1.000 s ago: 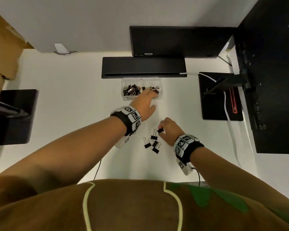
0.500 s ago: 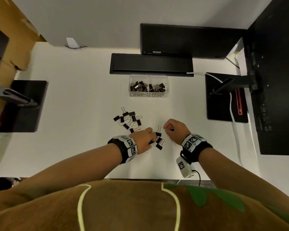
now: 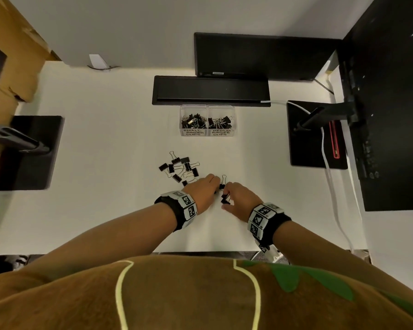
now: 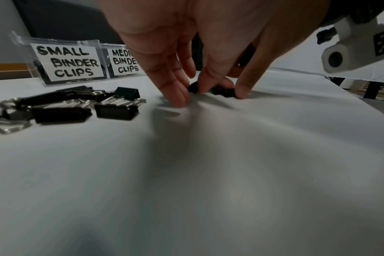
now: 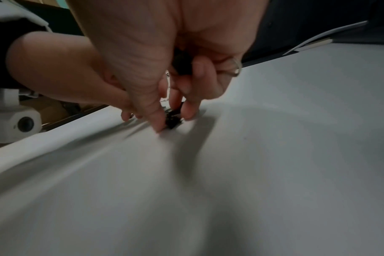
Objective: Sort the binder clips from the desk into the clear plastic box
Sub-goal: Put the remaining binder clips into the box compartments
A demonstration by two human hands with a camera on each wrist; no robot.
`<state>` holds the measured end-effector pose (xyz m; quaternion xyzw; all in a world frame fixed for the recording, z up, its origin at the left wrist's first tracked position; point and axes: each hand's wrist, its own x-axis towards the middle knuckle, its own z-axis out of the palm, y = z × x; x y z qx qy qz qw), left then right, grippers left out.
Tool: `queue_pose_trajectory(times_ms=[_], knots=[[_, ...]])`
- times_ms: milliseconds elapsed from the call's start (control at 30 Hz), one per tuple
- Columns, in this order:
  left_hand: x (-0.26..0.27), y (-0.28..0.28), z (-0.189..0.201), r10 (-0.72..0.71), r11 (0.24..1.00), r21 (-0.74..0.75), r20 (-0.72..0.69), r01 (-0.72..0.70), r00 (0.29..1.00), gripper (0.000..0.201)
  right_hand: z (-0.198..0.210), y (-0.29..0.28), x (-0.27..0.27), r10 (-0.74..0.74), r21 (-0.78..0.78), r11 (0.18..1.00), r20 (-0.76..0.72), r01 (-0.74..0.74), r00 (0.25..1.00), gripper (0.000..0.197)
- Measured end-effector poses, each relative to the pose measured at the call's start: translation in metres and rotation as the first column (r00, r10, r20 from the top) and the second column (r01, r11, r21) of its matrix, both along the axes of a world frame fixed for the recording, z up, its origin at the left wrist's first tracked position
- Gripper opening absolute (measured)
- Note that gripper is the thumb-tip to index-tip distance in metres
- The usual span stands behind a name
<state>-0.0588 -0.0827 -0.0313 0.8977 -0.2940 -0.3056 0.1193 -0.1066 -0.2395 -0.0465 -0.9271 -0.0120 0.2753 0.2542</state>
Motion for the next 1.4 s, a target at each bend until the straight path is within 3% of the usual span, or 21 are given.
queue_pose_trajectory(times_ms=[267,500,700,933,1133,1300,1400], knots=[[0.013,-0.007,-0.003,0.049,0.999,-0.005,0.016,-0.049,0.999,0.048,0.007,-0.018,0.012,-0.127,0.063,0.990,0.052,0.124,0.991,0.026],[0.023,-0.023,0.000,-0.032,0.999,0.041,0.050,0.030,0.998,0.071,0.009,-0.035,0.020,-0.320,0.155,0.940,0.103,0.303,0.942,0.012],[0.031,-0.022,-0.003,-0.118,0.991,0.065,0.034,0.116,0.992,0.054,0.022,-0.045,0.052,-0.452,0.192,0.886,0.158,0.422,0.878,0.010],[0.040,-0.018,-0.010,-0.187,0.979,0.101,0.108,0.177,0.976,0.044,0.057,-0.045,0.133,-0.393,0.143,0.918,0.217,0.369,0.894,0.017],[0.045,-0.016,-0.010,-0.129,0.986,0.113,0.084,0.119,0.988,0.043,0.069,-0.019,0.194,-0.236,0.042,0.972,0.220,0.232,0.947,0.024],[0.045,-0.018,-0.011,-0.137,0.982,0.145,0.127,0.118,0.982,0.036,0.060,-0.007,0.200,-0.158,0.040,0.987,0.208,0.153,0.965,0.023],[0.047,-0.018,-0.014,-0.149,0.981,0.145,0.136,0.129,0.979,0.034,0.059,-0.011,0.190,-0.207,0.114,0.976,0.236,0.185,0.949,0.022]])
